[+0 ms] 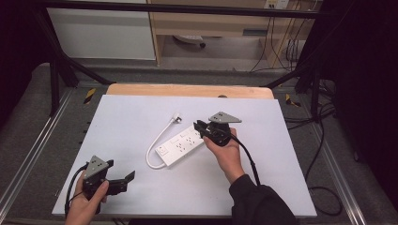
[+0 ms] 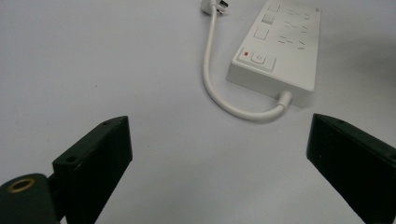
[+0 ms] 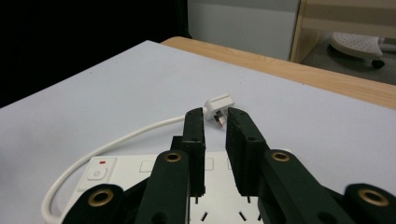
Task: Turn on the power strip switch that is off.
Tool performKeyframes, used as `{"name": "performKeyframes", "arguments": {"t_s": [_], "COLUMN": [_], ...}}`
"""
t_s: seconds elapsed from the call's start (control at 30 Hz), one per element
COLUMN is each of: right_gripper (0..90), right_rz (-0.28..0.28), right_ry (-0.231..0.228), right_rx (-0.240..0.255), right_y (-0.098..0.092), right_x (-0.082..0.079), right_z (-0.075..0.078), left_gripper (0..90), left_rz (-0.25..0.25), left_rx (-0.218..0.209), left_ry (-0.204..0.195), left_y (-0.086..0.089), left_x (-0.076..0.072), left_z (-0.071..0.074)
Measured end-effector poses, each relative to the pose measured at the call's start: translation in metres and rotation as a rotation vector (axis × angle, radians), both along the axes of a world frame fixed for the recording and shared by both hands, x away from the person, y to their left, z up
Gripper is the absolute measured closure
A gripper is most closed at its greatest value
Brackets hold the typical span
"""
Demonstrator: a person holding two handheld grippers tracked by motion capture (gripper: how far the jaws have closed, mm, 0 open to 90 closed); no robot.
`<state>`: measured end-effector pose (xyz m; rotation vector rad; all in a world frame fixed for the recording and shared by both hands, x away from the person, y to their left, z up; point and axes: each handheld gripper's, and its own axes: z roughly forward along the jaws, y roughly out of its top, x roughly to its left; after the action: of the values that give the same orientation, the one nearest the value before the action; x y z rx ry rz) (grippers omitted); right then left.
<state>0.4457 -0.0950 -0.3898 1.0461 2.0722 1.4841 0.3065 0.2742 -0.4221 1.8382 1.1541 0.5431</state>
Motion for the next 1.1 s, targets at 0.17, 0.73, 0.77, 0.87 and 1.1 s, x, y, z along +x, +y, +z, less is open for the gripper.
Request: {"name": "performKeyframes", "arguments": {"t_s": [0.17,0.73,0.77,0.87,1.1], "right_gripper": [81.0,84.7,84.8,85.1,87.1], "right_rz": [0.011,0.0,0.003,0.009,0.02], "right_ry": [0.018,0.069,0.072,0.083,0.09], "right_rx": [-0.012,-0.049,-0.048,-0.049,-0.038], "right_y": [0.007,0.014,0.014,0.018,0.025], "right_x": [0.005,0.02,0.02,0.021,0.022], "right_z": [-0.01,-0.034,-0.036,-0.04,-0.044], "left_gripper": [7.1,7.4,7.4,7.5,7.5], "left_rz": [0.002,0.009,0.009,0.006,0.006], "left_rx": [-0.001,0.004,0.004,0.005,0.003], "left_ry": [0.004,0.008,0.008,0.009,0.009], "left_y": [0.0,0.002,0.002,0.001,0.002], "left_x": [0.001,0.001,0.001,0.001,0.001], "left_z": [0.0,0.0,0.0,0.0,0.0]}}
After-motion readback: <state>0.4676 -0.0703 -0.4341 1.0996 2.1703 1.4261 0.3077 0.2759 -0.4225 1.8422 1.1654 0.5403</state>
